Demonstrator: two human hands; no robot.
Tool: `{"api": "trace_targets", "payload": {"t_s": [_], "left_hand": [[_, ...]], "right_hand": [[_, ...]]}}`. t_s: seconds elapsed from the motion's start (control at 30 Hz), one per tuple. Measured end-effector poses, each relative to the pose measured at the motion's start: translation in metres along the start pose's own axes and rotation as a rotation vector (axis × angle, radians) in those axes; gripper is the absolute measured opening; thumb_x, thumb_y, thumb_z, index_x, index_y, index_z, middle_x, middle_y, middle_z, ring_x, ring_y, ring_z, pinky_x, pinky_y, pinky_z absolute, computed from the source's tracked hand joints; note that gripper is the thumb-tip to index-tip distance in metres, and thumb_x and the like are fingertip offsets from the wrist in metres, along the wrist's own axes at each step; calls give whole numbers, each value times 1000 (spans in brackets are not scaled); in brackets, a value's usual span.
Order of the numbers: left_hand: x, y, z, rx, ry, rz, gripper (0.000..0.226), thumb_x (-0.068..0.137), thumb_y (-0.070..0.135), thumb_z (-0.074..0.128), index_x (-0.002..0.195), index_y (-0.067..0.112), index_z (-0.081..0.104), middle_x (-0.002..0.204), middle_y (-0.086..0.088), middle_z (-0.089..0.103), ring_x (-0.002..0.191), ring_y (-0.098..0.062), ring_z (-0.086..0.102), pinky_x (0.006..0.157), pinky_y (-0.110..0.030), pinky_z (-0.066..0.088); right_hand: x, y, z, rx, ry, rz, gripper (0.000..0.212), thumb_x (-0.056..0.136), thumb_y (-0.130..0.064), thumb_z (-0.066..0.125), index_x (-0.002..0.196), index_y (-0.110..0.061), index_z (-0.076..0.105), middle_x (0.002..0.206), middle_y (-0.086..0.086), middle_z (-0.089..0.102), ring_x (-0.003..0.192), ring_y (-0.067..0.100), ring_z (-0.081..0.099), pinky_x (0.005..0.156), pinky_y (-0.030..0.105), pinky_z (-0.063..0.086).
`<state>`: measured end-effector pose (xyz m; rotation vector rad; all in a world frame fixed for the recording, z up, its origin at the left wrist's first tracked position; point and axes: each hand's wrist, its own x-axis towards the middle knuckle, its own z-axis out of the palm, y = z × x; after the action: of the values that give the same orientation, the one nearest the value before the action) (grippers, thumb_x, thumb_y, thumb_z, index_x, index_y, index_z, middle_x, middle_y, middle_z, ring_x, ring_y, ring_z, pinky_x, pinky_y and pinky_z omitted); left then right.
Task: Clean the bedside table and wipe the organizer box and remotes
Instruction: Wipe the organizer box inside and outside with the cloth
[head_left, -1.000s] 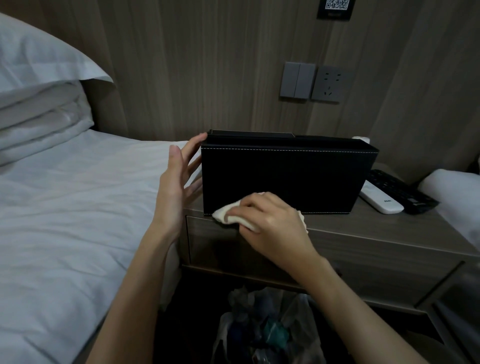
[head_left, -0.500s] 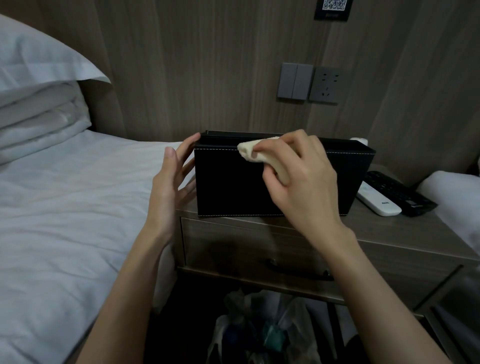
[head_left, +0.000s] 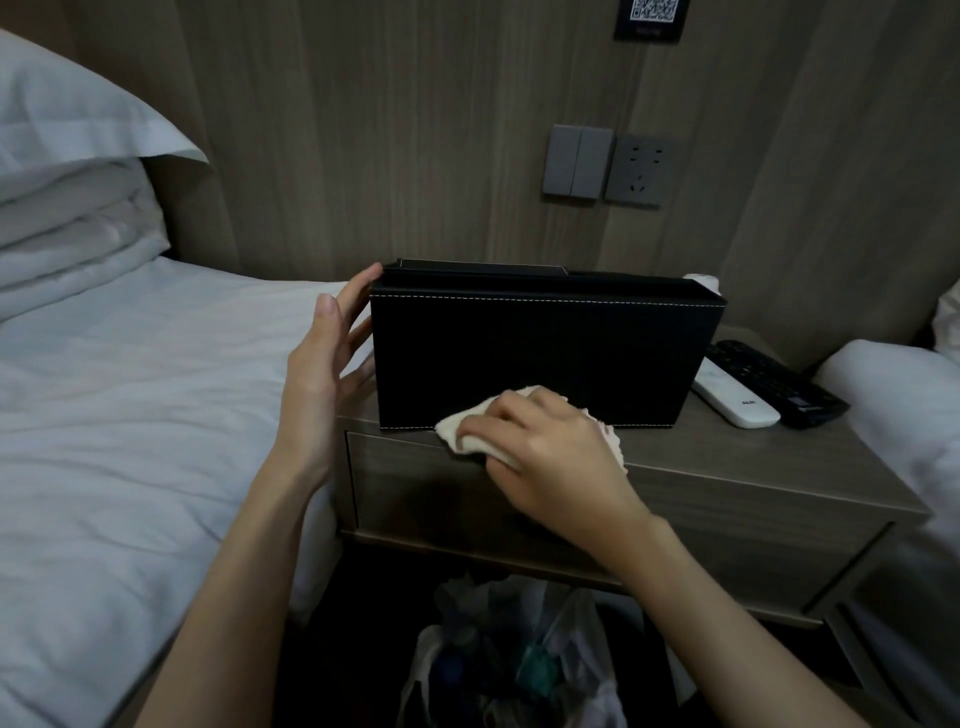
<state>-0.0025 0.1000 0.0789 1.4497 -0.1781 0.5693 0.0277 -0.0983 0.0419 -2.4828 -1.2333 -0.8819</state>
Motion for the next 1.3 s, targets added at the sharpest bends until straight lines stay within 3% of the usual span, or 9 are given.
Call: {"api": "trace_targets", "payload": {"t_s": [0.07,0.27,0.37,0.67,0.87,0.97,1.07,1.2,1.3], "left_hand": [[0,-1,0,29,28,32,39,102,42,28,132,37,52,133,21,57,126,0,50,98,-27,46],[-4,-8,12,371,263,348,38,97,17,51,134,20,54,143,4,51,136,-7,41,115,-38,33],[-5,-4,25,614,300,530,40,94,10,55,134,17,55,145,2,48,143,-17,31,117,-46,25],[-2,-3,49,932,-19,658,57,88,-1,44,142,16,46,151,1,39,147,-20,22,121,-41,0],[-4,-4,57,1019,-11,661,51,92,8,43,141,20,48,144,0,48,144,-23,27,121,-44,-2],[-4,-4,63,1059,4,663,46,94,12,47,139,20,51,137,-4,52,140,-24,34,121,-46,1],[-1,-4,66,1120,9,681,45,94,14,50,138,21,52,126,-7,56,128,-27,44,120,-49,4],[2,-5,65,1105,13,688,46,92,11,50,137,22,54,116,-10,56,115,-26,49,120,-50,1],[3,-6,64,1064,6,699,45,91,10,52,135,21,56,116,-10,55,115,-26,49,120,-47,-3]], "right_hand": [[0,0,-12,21,13,0,25,81,-17,63,103,-26,68,95,-5,60,84,18,57,68,35,51],[9,12,-64,-46,474,120,21,80,-7,66,97,-14,74,88,5,61,81,23,54,74,25,41],[17,22,-64,-35,551,187,23,79,-4,65,98,-14,74,88,5,59,83,22,51,73,26,42],[11,21,-25,8,388,211,25,80,-17,64,104,-19,69,91,1,60,87,22,54,74,37,47],[-11,16,-12,5,-8,165,23,78,-24,56,95,-31,70,88,-5,59,85,19,55,69,37,51],[-13,17,-23,129,-61,233,24,79,-25,61,100,-32,71,93,-10,59,88,13,58,72,34,51],[-12,18,-44,200,116,273,22,77,-18,66,97,-25,72,91,-9,58,82,11,58,69,37,52],[-6,24,-74,14,541,262,18,75,-7,65,90,-13,73,86,4,60,78,23,58,68,39,47],[4,28,-80,-29,635,253,21,78,-3,64,95,-12,73,86,7,58,81,24,53,71,36,45]]}}
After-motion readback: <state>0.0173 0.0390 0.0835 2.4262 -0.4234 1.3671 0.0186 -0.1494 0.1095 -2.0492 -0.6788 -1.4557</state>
